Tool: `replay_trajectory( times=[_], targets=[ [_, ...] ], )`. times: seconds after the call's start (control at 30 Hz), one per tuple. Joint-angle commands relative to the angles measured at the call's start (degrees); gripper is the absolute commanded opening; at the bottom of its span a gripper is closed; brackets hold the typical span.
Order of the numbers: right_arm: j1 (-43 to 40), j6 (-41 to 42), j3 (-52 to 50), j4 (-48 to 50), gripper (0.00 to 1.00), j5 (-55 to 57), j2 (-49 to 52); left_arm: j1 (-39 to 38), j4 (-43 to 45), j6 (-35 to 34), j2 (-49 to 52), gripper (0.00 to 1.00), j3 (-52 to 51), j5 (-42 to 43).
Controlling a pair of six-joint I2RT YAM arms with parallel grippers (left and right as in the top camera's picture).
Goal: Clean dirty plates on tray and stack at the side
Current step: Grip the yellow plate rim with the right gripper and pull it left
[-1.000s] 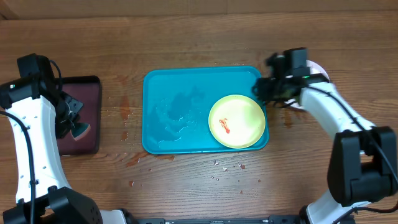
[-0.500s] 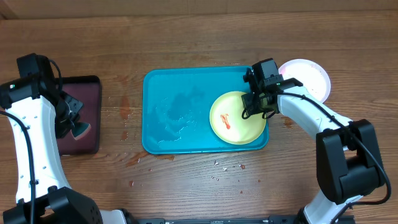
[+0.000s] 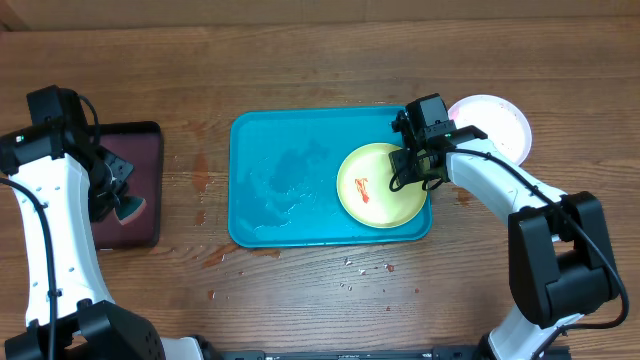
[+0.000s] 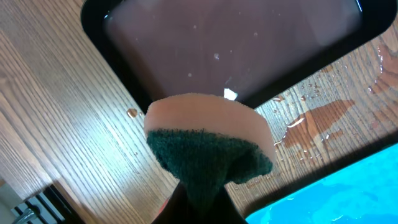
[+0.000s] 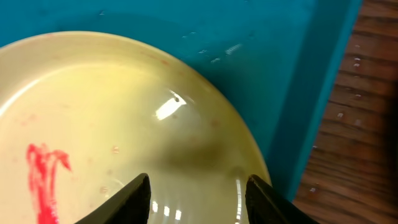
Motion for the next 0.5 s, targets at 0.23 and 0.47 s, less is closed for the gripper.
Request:
replay_trajectory(
  times=[0.23,0.47],
  targets=[
    [0.83,1.64,8.37,-2.58,0.55,2.47,0.33,0.11,0.72,1.36,-0.22,0.04,-1.16,0.59],
    [-1.31,1.03,6.99,-3.65,0.56,6.86,1.05,0.11,1.01,1.36,-0.22,0.04,-1.38,0.59]
  ],
)
